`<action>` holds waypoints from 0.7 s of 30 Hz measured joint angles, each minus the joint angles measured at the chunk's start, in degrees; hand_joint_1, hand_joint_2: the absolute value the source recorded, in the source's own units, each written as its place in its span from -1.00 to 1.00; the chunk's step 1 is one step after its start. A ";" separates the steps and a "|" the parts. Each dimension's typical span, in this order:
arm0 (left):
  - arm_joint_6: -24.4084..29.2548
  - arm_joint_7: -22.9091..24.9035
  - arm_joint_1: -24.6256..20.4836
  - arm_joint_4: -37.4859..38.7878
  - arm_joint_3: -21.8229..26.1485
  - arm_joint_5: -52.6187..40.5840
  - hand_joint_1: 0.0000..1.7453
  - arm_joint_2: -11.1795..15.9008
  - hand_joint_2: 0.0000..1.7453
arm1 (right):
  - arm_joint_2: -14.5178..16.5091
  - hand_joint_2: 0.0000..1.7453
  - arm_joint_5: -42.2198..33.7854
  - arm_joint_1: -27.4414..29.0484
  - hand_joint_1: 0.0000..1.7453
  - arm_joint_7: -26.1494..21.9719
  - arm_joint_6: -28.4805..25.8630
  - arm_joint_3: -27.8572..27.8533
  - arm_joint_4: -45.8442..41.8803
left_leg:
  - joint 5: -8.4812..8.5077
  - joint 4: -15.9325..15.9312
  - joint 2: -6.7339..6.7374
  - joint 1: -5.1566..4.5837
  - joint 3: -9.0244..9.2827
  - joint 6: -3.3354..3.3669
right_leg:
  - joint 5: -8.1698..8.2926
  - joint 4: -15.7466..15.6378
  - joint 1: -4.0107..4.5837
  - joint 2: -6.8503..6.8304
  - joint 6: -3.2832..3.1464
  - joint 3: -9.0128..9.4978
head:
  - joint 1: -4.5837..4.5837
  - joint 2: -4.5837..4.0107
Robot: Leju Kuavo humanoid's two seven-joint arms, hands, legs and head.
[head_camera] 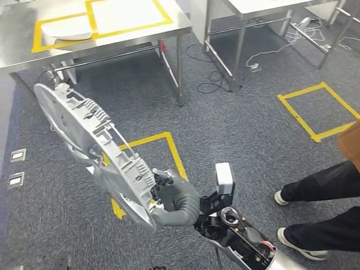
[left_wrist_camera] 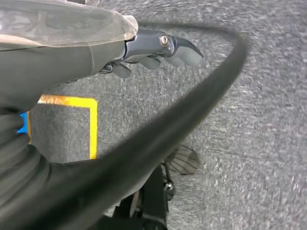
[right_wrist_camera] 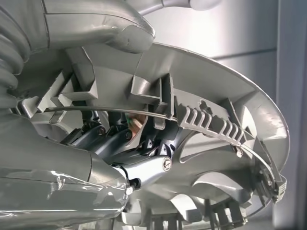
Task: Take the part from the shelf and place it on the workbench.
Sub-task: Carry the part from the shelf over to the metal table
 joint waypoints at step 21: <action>-0.11 0.23 0.02 -0.01 -0.04 0.16 -1.00 -0.08 1.00 | -0.24 1.00 1.51 0.77 0.84 1.16 -0.43 -0.18 0.52 | 6.48 -15.94 -0.23 -0.72 9.61 3.10 | -1.03 3.94 0.45 1.46 1.15 -1.99 | 2.18 0.00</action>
